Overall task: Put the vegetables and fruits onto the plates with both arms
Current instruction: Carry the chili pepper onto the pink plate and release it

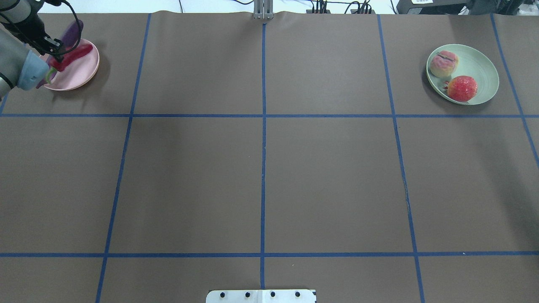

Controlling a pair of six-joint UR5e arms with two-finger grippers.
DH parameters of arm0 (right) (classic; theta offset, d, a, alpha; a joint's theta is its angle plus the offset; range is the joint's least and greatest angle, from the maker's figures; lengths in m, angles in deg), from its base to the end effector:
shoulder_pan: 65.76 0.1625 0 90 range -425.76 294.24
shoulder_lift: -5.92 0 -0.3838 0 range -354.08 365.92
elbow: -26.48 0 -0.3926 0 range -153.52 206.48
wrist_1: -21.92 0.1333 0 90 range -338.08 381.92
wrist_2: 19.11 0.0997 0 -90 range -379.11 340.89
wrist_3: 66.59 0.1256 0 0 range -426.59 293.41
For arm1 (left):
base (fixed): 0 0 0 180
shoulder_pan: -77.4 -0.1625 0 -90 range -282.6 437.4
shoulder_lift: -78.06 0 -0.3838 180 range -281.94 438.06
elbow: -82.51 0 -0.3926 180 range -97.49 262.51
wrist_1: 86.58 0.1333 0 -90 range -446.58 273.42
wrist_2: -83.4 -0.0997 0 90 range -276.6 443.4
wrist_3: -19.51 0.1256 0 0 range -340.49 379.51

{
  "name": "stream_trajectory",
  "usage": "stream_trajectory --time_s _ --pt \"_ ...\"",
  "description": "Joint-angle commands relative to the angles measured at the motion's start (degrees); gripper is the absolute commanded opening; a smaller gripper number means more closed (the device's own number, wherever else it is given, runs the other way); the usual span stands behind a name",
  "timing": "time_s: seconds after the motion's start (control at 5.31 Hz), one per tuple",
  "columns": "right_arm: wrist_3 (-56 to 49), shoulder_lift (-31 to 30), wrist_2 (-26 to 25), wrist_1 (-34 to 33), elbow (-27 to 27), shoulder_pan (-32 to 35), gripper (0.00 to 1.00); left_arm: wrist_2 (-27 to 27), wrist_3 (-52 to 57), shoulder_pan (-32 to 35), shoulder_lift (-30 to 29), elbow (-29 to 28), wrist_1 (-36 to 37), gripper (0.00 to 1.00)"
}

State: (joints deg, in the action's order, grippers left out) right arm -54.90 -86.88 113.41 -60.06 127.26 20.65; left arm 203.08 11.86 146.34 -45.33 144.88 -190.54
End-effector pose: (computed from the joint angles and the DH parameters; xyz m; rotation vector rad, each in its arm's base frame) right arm 0.0175 -0.4935 0.5528 0.1658 -0.7657 0.0305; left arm 0.1969 -0.7091 0.5126 0.1996 0.5826 0.3158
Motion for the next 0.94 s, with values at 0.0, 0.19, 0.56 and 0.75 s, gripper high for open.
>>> stream_trajectory --time_s 0.0,0.19,0.56,0.75 --pt "0.1 0.0 0.0 0.1 0.2 0.0 1.0 0.3 -1.2 0.1 0.2 0.6 -0.1 1.0" --pt "0.0 0.0 -0.1 0.1 0.3 0.0 1.0 3.2 -1.3 0.8 2.4 5.2 0.5 1.0" --pt "0.1 -0.2 0.0 -0.5 2.6 0.2 1.0 14.9 -1.8 10.0 13.8 18.9 4.7 1.0" --pt "0.1 -0.3 0.0 -0.6 2.6 0.2 1.0 19.9 -1.6 16.8 21.8 26.4 5.1 1.0"
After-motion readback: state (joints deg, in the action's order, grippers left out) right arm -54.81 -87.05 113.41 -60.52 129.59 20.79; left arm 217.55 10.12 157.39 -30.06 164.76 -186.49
